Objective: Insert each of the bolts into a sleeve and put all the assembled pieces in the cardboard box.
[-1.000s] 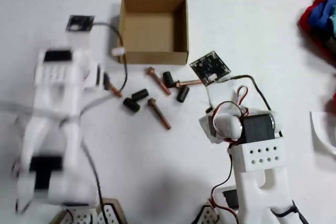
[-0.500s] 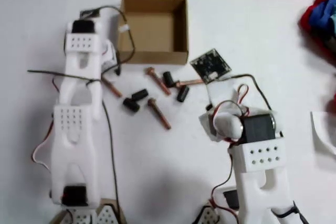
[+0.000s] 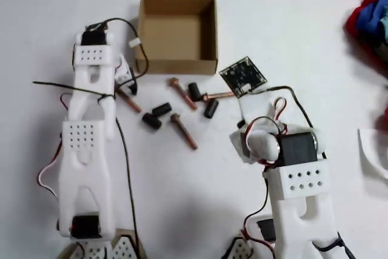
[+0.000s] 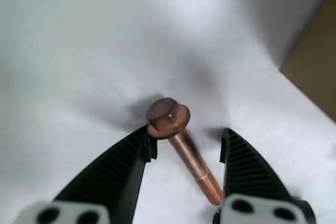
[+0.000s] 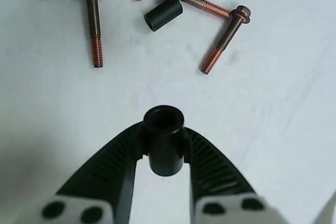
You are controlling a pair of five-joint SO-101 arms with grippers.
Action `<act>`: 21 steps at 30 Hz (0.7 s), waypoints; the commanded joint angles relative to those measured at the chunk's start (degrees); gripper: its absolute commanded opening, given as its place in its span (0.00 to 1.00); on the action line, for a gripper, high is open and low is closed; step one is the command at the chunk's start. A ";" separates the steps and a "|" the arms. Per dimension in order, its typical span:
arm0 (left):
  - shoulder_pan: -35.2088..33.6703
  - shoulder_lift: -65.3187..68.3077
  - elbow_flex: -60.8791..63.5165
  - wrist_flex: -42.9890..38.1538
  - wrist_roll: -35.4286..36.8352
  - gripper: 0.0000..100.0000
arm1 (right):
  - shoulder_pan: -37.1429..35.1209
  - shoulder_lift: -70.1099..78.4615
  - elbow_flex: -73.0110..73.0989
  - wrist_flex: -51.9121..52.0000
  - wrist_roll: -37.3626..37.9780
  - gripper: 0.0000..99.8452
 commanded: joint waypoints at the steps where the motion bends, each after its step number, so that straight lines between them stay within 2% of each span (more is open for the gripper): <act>1: -2.02 0.70 -0.84 -2.64 0.62 0.09 | 0.40 -1.71 0.26 -0.04 0.09 0.02; 2: -2.02 0.70 -0.84 -2.55 0.53 0.02 | 0.40 -1.71 0.88 -0.13 0.09 0.02; 5: -1.67 0.70 -0.84 -1.67 -1.58 0.04 | 0.31 -1.71 2.46 -2.33 0.09 0.02; 9: 0.97 0.70 -0.84 -0.09 -18.81 0.03 | 0.40 -1.71 2.64 -2.59 0.09 0.02; 12: 2.46 0.53 -0.48 1.76 -28.92 0.03 | 0.40 -1.71 2.64 -2.77 0.26 0.02; 17: 1.41 0.53 -0.40 1.76 -30.95 0.04 | 0.40 -1.71 2.64 -2.86 0.44 0.02; 21: 1.85 0.53 -0.31 1.85 -31.12 0.20 | 0.40 -1.71 2.64 -2.95 0.53 0.02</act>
